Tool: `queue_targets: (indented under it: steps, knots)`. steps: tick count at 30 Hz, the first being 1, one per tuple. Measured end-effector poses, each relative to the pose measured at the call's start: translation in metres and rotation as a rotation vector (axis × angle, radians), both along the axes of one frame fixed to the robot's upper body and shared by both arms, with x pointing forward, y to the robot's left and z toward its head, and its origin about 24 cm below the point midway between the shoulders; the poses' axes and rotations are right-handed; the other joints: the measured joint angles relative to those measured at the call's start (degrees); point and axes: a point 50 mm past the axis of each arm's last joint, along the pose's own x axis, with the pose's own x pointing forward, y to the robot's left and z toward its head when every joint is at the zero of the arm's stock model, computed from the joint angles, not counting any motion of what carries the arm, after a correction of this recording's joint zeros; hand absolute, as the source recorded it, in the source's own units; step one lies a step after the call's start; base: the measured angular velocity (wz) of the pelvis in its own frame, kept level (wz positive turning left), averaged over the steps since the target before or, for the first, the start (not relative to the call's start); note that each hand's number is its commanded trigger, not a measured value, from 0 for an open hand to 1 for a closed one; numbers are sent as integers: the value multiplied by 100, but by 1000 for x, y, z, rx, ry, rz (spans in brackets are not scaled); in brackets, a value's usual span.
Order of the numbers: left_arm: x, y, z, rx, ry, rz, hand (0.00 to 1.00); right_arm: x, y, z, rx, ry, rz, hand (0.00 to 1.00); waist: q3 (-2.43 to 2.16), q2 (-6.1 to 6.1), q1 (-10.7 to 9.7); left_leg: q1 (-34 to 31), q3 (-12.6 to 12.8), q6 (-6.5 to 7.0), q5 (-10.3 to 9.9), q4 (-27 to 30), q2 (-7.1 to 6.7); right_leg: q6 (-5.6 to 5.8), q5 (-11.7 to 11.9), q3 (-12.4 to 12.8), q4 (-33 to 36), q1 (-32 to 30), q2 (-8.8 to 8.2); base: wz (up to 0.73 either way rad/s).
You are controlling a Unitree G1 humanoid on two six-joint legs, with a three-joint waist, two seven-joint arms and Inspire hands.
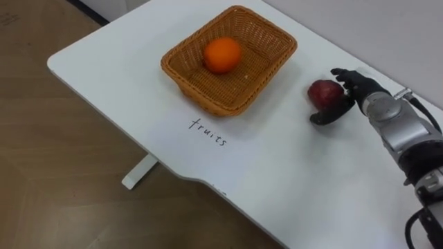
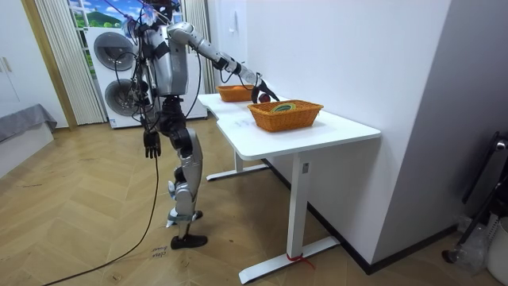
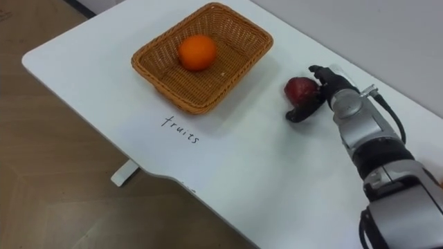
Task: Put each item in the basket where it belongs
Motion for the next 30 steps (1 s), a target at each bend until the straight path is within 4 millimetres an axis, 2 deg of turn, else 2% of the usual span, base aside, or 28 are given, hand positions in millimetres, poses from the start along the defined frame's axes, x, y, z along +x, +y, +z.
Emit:
queue_targets:
  steps: [11,13,17,28,29,30]
  knots:
    - [10,-2,-2,-9,2,-14,0,2,2,2,0,9,17,0,8,-66,108,-1,4,1,0,-11,13,0,0,3,58,-38,-5,0]
    - [14,-2,-2,-10,0,-13,0,2,2,3,-38,15,38,0,29,-46,132,-16,1,1,-1,0,12,1,3,5,54,-41,-1,0]
    - [18,-2,-2,-20,-17,4,0,6,6,7,-112,17,77,0,37,-35,137,-48,3,-1,0,9,13,-2,6,0,54,-71,3,0]
    - [13,-1,-4,-35,6,50,0,12,10,18,-154,5,102,0,47,-21,146,-140,-78,-8,5,42,0,-3,6,-160,52,-120,4,4]
    - [13,-1,-4,-34,5,50,0,13,11,19,-157,4,102,39,48,-19,146,-153,-85,-8,4,51,-1,-2,6,-177,52,-124,4,6]
    - [14,-2,-4,-33,4,46,0,13,10,19,-165,6,100,68,52,-15,143,-177,-109,-9,4,70,-7,-3,6,-202,52,-129,4,10]
